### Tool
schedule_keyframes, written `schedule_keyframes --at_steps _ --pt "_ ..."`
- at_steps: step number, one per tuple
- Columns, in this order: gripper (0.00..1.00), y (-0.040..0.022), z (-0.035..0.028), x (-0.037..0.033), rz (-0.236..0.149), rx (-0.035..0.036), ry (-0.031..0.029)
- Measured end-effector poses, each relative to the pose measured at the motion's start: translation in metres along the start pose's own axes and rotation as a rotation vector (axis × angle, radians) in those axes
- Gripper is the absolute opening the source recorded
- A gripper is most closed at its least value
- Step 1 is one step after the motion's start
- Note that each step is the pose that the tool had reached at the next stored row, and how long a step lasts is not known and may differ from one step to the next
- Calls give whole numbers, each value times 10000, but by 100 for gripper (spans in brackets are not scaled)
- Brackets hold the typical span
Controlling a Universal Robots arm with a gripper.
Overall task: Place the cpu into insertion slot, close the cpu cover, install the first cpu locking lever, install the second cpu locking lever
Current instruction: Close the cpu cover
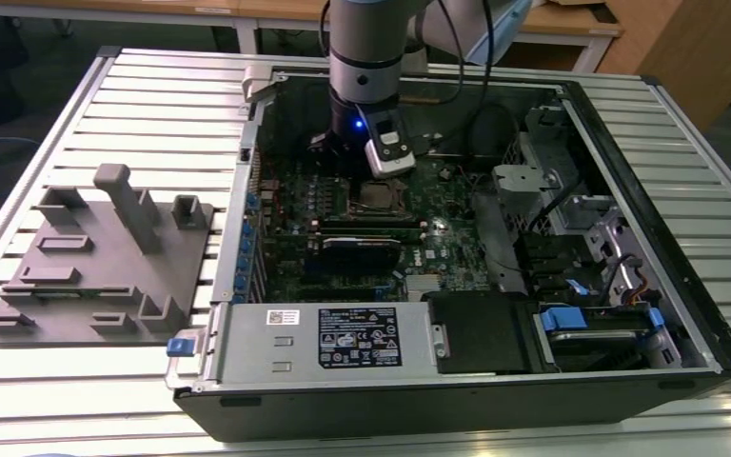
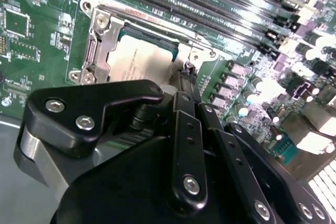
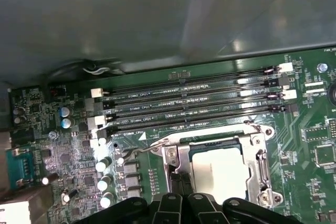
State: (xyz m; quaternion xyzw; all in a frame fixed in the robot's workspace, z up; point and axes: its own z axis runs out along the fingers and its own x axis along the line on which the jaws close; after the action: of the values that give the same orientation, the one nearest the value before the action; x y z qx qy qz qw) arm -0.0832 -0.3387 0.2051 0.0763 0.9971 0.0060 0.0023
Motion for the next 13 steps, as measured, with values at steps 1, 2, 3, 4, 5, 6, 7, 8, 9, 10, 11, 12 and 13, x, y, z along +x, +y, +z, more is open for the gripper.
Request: schedule_keyframes --at_steps 1,2,3,4,5,6,7,8,9,10,11,12,13 --pt "10 0 -14 0 -1 0 1" --pt "10 0 -26 0 -1 -1 0" --pt "10 0 -38 0 0 -1 1" --pt "10 0 -50 0 -1 0 1" --pt "10 0 -61 0 0 0 1" --pt "10 1 -70 0 0 -1 1" --pt "10 1 -75 0 0 -1 1" --pt "10 1 -75 -1 -1 -3 0" --pt "10 1 -75 -1 0 -4 -1" --pt "10 1 -75 -1 -1 -3 -1" --pt "10 1 -75 -1 -1 -3 0" --pt "10 1 -76 0 -1 -1 0" --pt "10 1 -76 0 -1 -1 0"
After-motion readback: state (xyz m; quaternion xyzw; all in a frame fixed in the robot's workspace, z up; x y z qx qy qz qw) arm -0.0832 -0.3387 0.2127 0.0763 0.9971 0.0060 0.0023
